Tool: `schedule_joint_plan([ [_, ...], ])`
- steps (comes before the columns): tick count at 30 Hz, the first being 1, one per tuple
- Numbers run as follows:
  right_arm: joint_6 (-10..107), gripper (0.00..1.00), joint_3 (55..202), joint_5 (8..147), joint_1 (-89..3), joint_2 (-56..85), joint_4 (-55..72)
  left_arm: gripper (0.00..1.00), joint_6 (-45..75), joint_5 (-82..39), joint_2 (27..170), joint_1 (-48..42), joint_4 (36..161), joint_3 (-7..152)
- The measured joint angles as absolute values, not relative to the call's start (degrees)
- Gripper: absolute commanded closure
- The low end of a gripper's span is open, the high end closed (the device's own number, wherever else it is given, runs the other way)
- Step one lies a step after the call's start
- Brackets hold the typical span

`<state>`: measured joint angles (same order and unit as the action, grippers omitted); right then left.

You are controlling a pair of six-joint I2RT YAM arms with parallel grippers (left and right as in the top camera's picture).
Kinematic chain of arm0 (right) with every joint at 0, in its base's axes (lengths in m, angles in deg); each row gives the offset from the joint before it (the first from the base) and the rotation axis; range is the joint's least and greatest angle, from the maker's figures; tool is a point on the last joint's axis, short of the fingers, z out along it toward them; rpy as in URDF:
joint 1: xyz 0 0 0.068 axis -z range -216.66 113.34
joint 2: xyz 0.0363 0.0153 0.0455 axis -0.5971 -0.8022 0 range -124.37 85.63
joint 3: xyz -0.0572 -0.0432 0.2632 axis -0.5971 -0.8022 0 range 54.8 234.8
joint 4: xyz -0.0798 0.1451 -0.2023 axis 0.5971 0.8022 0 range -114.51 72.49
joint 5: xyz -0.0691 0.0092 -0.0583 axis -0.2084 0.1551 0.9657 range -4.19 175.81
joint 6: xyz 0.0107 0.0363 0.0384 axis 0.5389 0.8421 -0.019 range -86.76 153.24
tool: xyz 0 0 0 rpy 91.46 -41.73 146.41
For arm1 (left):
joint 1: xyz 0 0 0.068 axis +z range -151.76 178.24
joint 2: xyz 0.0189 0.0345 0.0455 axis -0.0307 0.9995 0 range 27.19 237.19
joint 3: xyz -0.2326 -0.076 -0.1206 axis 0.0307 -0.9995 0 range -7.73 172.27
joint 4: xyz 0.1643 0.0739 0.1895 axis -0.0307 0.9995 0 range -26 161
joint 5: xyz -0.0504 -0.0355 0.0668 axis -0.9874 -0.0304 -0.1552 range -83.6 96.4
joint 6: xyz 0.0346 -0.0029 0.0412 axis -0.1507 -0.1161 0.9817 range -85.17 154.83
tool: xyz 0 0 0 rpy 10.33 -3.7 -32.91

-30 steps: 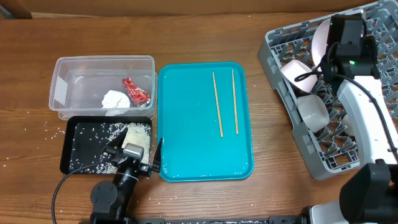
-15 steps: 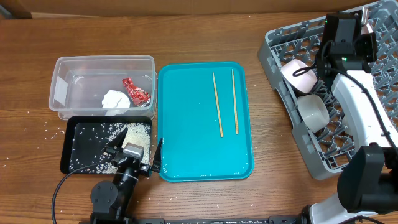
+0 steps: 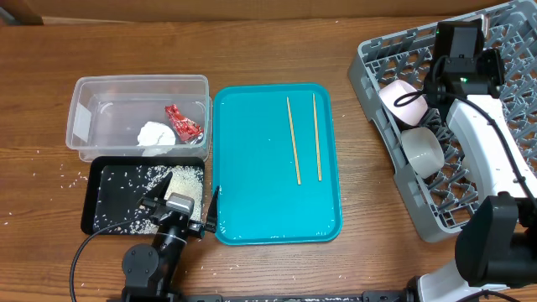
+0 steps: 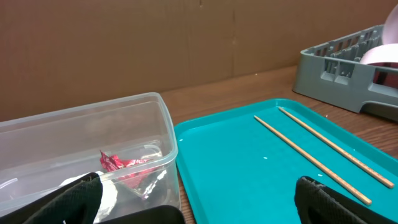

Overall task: Sort waste into correct bins and load items into the dishwasher
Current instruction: 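Lower the white plate upright into the rack and open the right gripper, then move the right gripper back over the chopsticks on the teal tray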

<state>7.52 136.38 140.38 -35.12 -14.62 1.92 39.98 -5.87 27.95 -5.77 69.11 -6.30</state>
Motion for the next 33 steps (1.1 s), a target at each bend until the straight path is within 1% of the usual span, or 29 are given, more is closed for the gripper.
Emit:
schedule_joint_plan([
  [2, 7.52, 0.82, 136.38, 141.12, -35.93, -14.62, 1.75, 0.00, 39.98, -5.87, 27.95, -5.79, 69.11, -6.30],
  [3, 7.55, 0.76, 136.38, 141.41, -36.80, -14.62, 1.62, 0.00, 39.98, -5.87, 27.95, -5.79, 69.11, -6.30],
  [4, 7.52, 0.66, 136.38, 141.56, -37.74, -14.62, 1.64, 0.00, 39.98, -5.87, 27.95, -5.79, 69.11, -6.30],
  [5, 7.46, 0.63, 136.38, 141.69, -39.21, -14.62, 1.66, 0.00, 39.98, -5.87, 27.95, -5.79, 69.11, -6.30],
  [8, 7.50, 0.56, 136.38, 141.71, -43.29, -14.62, 2.27, 0.00, 39.98, -5.87, 27.95, -5.79, 69.11, -6.30],
  [10, 7.59, 0.56, 136.38, 142.17, -45.30, -14.62, 2.75, 0.00, 39.98, -5.87, 27.95, -5.79, 69.11, -6.30],
  [11, 8.22, 0.51, 136.38, 143.29, -46.70, -14.62, 2.80, 0.00, 39.98, -5.87, 27.95, -5.79, 69.11, -6.30],
  [12, 8.46, 0.48, 136.38, 143.70, -47.07, -14.62, 2.80, 0.00, 39.98, -5.87, 27.95, -5.77, 69.11, -6.30],
  [20, 11.31, 0.46, 136.38, 147.40, -52.36, -14.62, 5.44, 0.00, 39.98, -5.87, 27.95, -5.77, 69.11, -6.30],
  [21, 11.96, 0.44, 136.38, 147.59, -53.24, -14.62, 5.70, 0.00, 39.98, -5.87, 27.95, -5.79, 69.11, -6.30],
  [24, 16.99, 0.42, 136.38, 146.41, -57.50, -14.16, 8.15, 0.00, 39.98, -5.87, 27.95, -5.77, 69.13, -6.30],
  [26, 20.55, 0.41, 136.36, 141.82, -60.23, -12.91, 11.04, 0.00, 39.96, -5.87, 27.95, -5.79, 69.09, -6.30],
  [29, 28.44, 0.48, 136.40, 127.99, -63.71, -9.66, 16.28, 0.00, 39.98, -5.87, 27.95, -5.79, 69.13, -6.30],
  [30, 32.42, 0.53, 136.42, 121.23, -64.23, -8.61, 18.95, 0.00, 39.98, -5.87, 27.95, -5.79, 69.13, -6.30],
  [31, 34.41, 0.53, 136.42, 117.41, -64.41, -8.15, 20.26, 0.00, 39.98, -5.87, 27.95, -5.77, 69.13, -6.30],
  [32, 40.33, 0.53, 136.42, 105.65, -64.49, -7.73, 22.86, 0.00, 39.98, -5.87, 27.95, -5.79, 69.13, -6.30],
  [33, 41.58, 0.54, 136.42, 103.48, -64.49, -7.76, 23.25, 0.00, 39.98, -5.87, 27.95, -5.77, 69.11, -6.30],
])
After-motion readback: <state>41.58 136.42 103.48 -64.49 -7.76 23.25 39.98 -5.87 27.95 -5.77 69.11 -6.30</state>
